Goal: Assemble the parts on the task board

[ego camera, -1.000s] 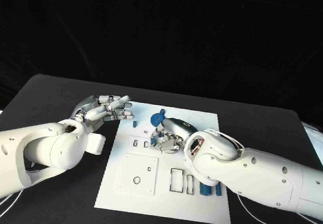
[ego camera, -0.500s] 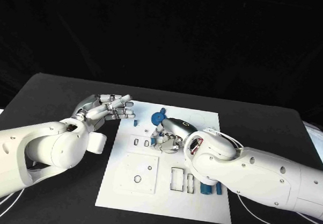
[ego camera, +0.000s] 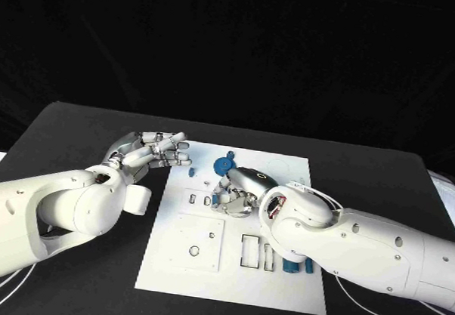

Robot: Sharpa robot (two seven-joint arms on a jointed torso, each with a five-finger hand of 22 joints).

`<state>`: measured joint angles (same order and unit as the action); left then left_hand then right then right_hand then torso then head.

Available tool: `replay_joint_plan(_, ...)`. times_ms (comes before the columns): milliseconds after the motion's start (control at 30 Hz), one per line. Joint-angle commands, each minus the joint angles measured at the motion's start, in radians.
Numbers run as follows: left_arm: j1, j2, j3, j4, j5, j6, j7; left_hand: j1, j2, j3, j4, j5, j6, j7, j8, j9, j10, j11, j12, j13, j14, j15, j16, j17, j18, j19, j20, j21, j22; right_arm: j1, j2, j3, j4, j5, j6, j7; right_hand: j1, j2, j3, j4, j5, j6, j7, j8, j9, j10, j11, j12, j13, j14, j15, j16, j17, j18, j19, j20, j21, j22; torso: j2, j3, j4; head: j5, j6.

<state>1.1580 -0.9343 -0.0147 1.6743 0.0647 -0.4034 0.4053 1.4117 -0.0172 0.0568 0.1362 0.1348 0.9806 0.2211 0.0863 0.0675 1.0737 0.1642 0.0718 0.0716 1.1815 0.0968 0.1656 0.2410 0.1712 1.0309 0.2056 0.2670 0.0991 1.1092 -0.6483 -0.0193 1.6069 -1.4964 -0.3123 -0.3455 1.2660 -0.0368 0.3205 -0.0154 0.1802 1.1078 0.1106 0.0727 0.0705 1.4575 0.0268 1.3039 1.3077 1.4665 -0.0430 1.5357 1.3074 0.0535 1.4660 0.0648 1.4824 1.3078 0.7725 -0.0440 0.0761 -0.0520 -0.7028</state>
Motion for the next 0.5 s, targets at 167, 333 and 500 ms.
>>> replay_joint_plan(167, 0.001, 0.002, 0.001, 0.001, 0.002, 0.020, 0.010, 0.006, 0.006, 0.000, -0.003, -0.005, -0.007, 0.003, -0.007, 0.000, -0.004, -0.001, -0.007, -0.001, -0.001, 0.007, -0.006, 0.001, 0.011, 0.001, 0.005, -0.004, -0.002, -0.008, -0.002, -0.006, 0.000, -0.018, 0.057, -0.013, -0.010, -0.021, -0.006, -0.001, 0.011, -0.002, 0.008, -0.007, 0.000, -0.009, 0.006, -0.006, 0.100, 0.086, 0.003, -0.006, 0.170, -0.010, 0.010, 0.001, -0.006, 0.055, -0.001, -0.0008, 0.0008, 0.000, -0.001)
replay_joint_plan(333, 0.001, 0.001, 0.001, 0.001, 0.002, 0.020, 0.010, 0.006, 0.006, 0.000, -0.003, -0.005, -0.007, 0.003, -0.007, 0.000, -0.004, -0.001, -0.007, -0.001, -0.001, 0.007, -0.006, 0.001, 0.011, 0.001, 0.005, -0.004, -0.002, -0.009, -0.002, -0.006, -0.002, -0.025, 0.043, -0.021, -0.029, -0.041, -0.018, 0.004, 0.017, -0.023, 0.016, -0.012, -0.004, -0.029, 0.011, -0.047, 0.075, 0.085, 0.007, -0.007, 0.169, -0.010, 0.010, 0.003, -0.007, 0.054, 0.000, -0.0007, 0.0003, 0.001, -0.001)
replay_joint_plan(500, 0.001, 0.001, 0.001, 0.001, 0.002, 0.020, 0.009, 0.006, 0.006, 0.000, -0.004, -0.005, -0.007, 0.003, -0.007, 0.000, -0.005, 0.000, -0.007, -0.001, -0.001, 0.007, -0.007, 0.002, 0.011, 0.001, 0.005, -0.004, -0.002, -0.009, -0.002, -0.006, -0.004, -0.029, 0.014, -0.024, -0.051, -0.069, -0.048, 0.014, 0.009, -0.072, 0.025, -0.011, -0.007, -0.057, 0.021, -0.104, 0.039, 0.084, 0.016, -0.009, 0.166, -0.009, 0.007, 0.011, -0.010, 0.050, 0.000, -0.0008, 0.0005, 0.000, 0.000)
